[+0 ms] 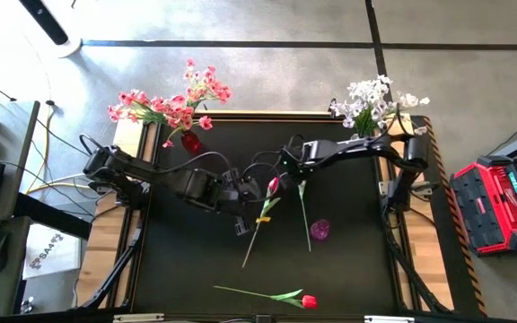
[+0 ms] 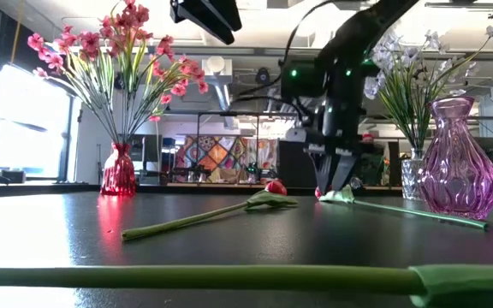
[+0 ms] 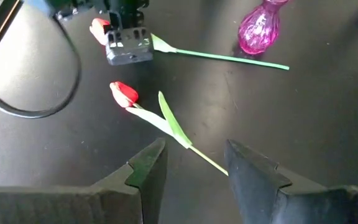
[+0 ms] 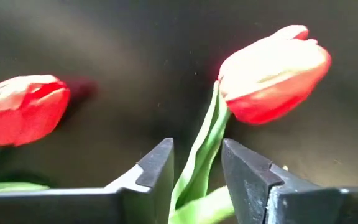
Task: Sort flowers into vase by color
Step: Put the middle red tulip into the purple flower vase
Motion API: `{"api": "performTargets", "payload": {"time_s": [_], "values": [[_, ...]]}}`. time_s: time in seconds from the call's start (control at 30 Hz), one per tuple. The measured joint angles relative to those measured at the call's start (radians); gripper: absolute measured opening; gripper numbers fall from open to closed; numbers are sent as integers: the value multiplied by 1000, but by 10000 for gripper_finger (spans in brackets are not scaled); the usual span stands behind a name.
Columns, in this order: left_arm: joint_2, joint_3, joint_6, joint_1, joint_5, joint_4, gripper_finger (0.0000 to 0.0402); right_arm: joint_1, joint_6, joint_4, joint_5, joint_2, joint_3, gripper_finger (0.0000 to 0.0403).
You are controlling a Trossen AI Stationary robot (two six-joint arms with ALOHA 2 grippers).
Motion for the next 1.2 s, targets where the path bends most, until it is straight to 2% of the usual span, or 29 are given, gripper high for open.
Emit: {"api": "performTargets", "payload": {"time_s": [0.17,0.4,0.53,0.77,0.9,1.0,1.13,1.2], "values": [[0,0,0,0,-1,0,149,-31,-40,16,-57,47,4,97],[0,0,-1,0,-1,-24,149,-28,-69,11,-53,3,-2,8],[0,0,0,3,-7,-25,149,5,-48,13,9,-108,18,19],[0,0,3,13,-12,-23,149,94,-13,22,184,-354,39,6],[0,0,9,22,-19,-20,149,152,10,26,244,-477,39,2],[0,0,10,30,-19,-20,149,197,-2,38,256,-560,39,3],[0,0,33,39,-19,-12,149,252,-128,65,164,-657,39,2],[0,0,35,47,-17,-1,149,280,-136,64,161,-705,39,1]]}}
